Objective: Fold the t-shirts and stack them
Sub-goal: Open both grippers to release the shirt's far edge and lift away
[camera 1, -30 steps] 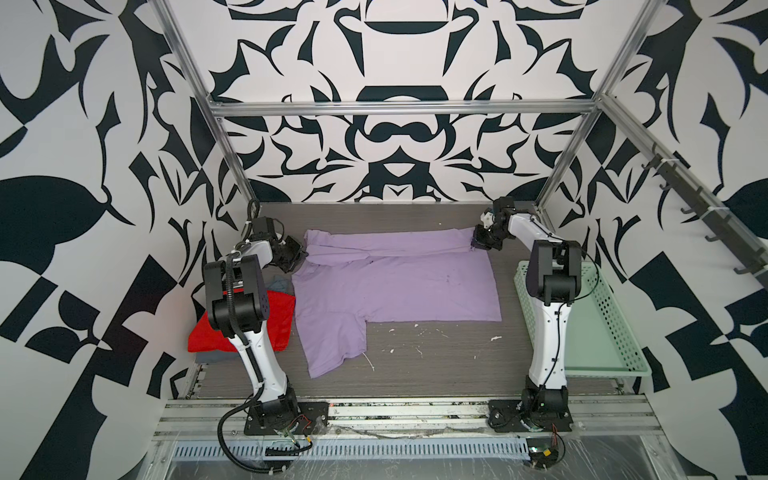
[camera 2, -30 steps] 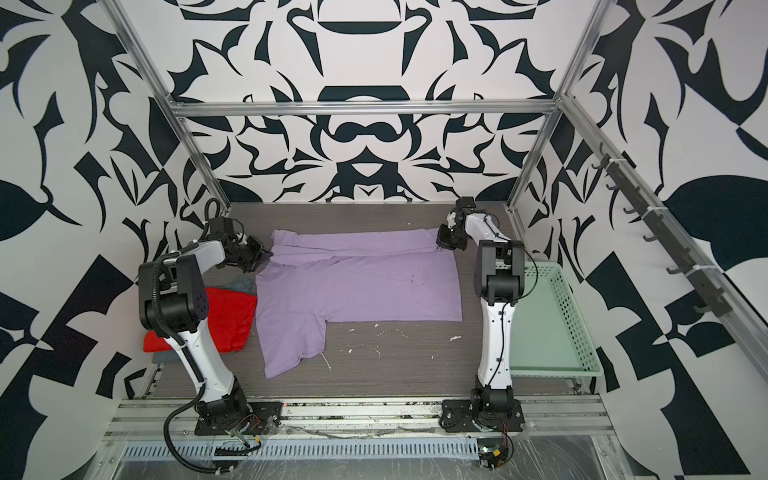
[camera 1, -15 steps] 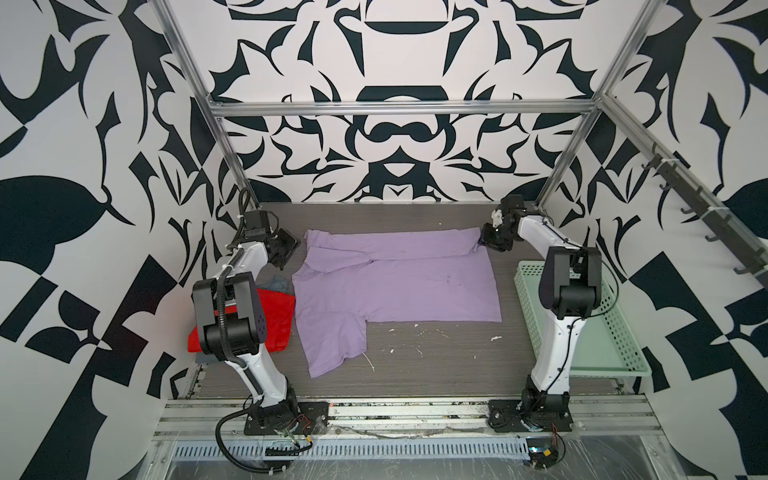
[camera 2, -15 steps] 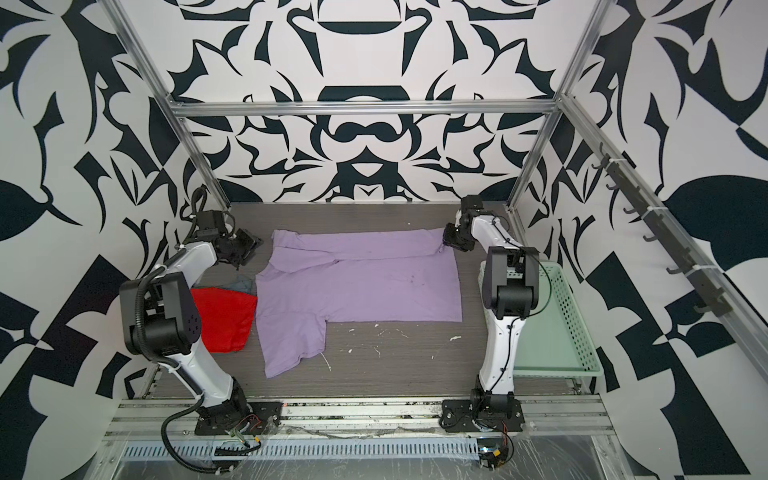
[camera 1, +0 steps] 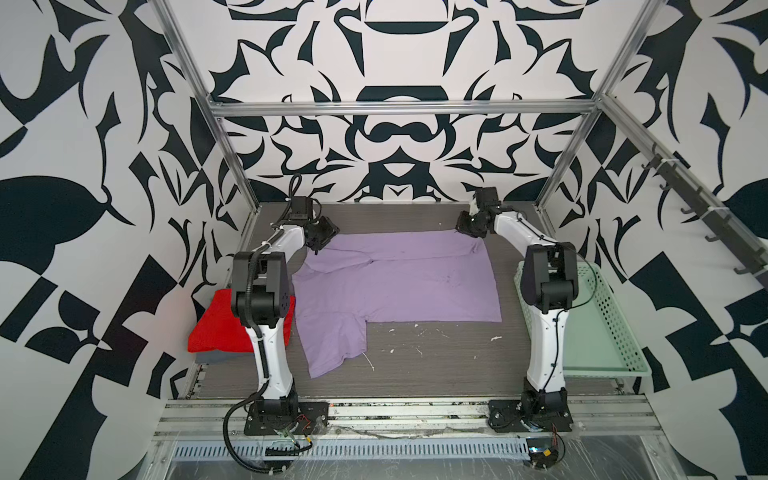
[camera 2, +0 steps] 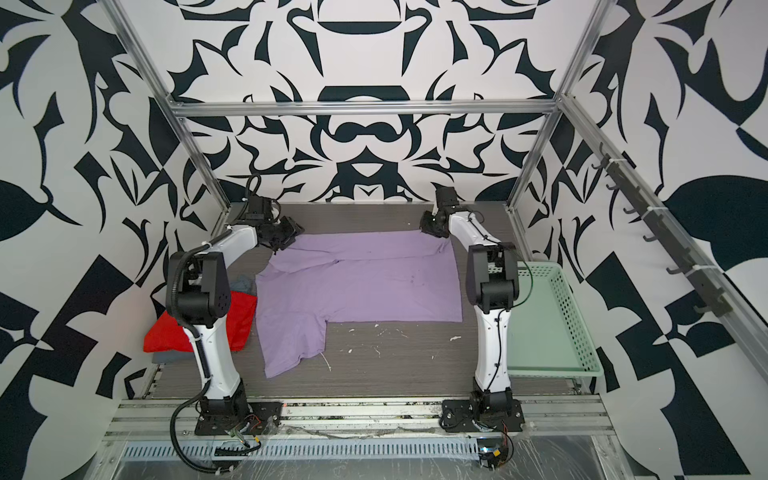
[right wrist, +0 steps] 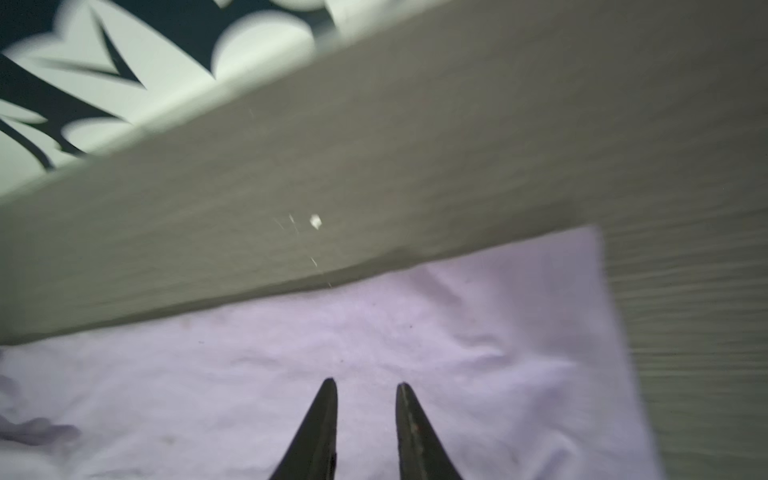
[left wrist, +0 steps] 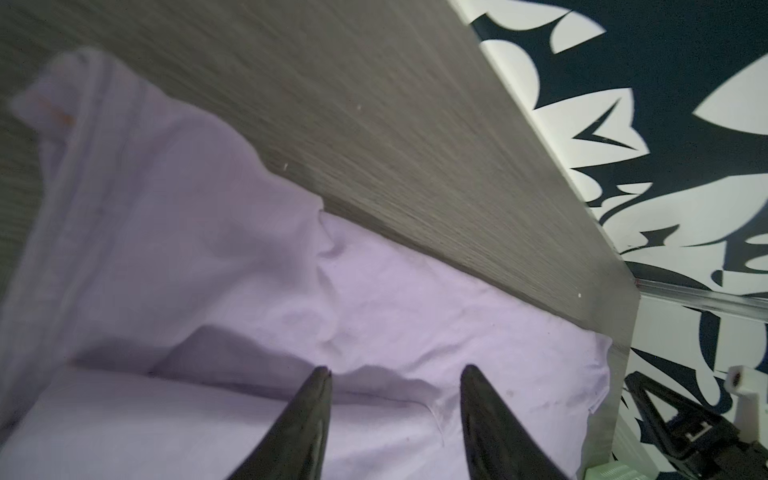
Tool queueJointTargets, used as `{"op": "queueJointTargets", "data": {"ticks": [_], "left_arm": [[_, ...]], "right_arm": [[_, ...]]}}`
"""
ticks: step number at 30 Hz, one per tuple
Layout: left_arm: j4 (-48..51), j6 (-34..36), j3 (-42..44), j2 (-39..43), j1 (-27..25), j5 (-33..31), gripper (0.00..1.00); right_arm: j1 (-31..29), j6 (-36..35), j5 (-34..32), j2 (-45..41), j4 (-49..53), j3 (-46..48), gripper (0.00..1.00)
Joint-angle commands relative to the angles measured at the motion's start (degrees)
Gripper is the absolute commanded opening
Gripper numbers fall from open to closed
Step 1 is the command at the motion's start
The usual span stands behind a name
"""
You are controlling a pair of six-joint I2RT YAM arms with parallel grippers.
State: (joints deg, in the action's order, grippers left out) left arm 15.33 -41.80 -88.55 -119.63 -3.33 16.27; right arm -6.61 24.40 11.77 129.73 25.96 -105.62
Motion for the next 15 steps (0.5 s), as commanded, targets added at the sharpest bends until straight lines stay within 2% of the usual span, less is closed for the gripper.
{"op": "queueJointTargets", "data": {"ticks": [1, 8, 15], "left_arm": [[-3.3, -2.4, 0.6, -1.5, 0.2, 1.1, 0.54], [-2.7, -1.9, 2.4, -4.4, 0.7, -3.3, 0.54], [-3.9, -3.2, -1.7, -10.3, 2.3, -2.3, 0.54]], "right_arm": [[0.6, 2.4, -0.9, -0.6, -0.7, 0.4, 0.29], [1.3, 1.0, -5.6, 0.5, 1.5, 4.3, 0.28], [3.1, 2.5, -6.4, 5.2, 2.2, 1.3, 0.28]]}}
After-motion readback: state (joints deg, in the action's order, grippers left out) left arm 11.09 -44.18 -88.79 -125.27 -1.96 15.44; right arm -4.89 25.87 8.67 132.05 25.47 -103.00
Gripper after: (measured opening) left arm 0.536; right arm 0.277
